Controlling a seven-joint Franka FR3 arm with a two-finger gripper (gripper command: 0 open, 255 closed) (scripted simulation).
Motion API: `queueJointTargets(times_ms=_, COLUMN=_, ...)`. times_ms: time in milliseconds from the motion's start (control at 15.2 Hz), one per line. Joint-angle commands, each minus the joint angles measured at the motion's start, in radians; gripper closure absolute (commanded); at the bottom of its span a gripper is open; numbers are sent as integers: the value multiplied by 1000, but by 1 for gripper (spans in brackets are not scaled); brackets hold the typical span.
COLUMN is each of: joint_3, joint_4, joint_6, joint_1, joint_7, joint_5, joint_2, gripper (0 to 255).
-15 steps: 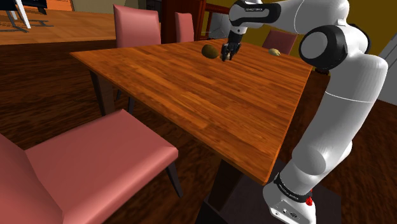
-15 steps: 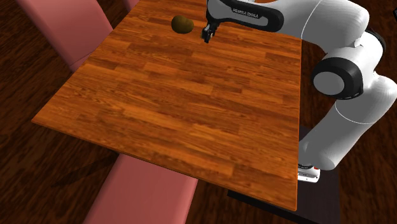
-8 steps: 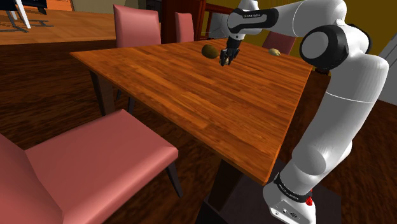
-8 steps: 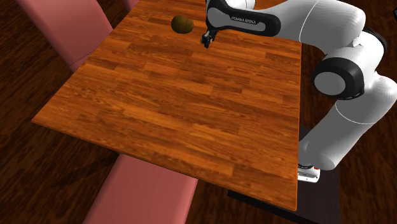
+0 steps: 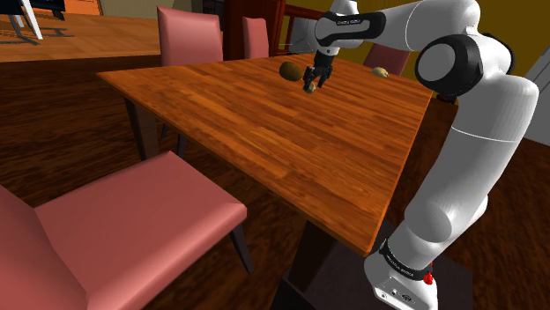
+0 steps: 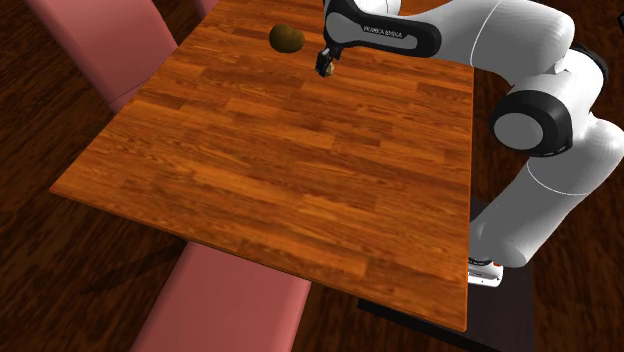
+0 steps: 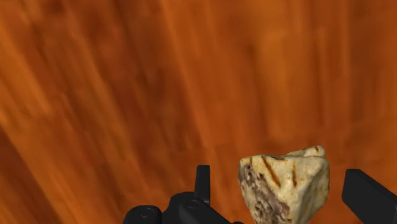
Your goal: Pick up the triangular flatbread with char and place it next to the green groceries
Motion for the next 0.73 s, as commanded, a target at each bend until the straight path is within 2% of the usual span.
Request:
queueJointTargets(times_ms=0, joint_3=0, joint_4=0, joint_6=0, joint_1=0, joint_7=0, joint_5=0, joint_2=0, gripper=0)
queueJointTargets(times_ms=132, joint_3=0, joint_4=0, joint_6=0, joint_1=0, joint_7=0, joint_5=0, joint_2=0, gripper=0)
queueJointTargets(times_ms=396, joint_3=0, joint_4=94, joint_6=-117, joint_1=2, joint_7=3, joint_5=-4, joint_2=-23, gripper=0)
queueJointTargets(times_ms=660, joint_3=0, joint_4=94, joint_6=-117, joint_1=2, joint_7=3, joint_5=-4, joint_2=-23, gripper=0)
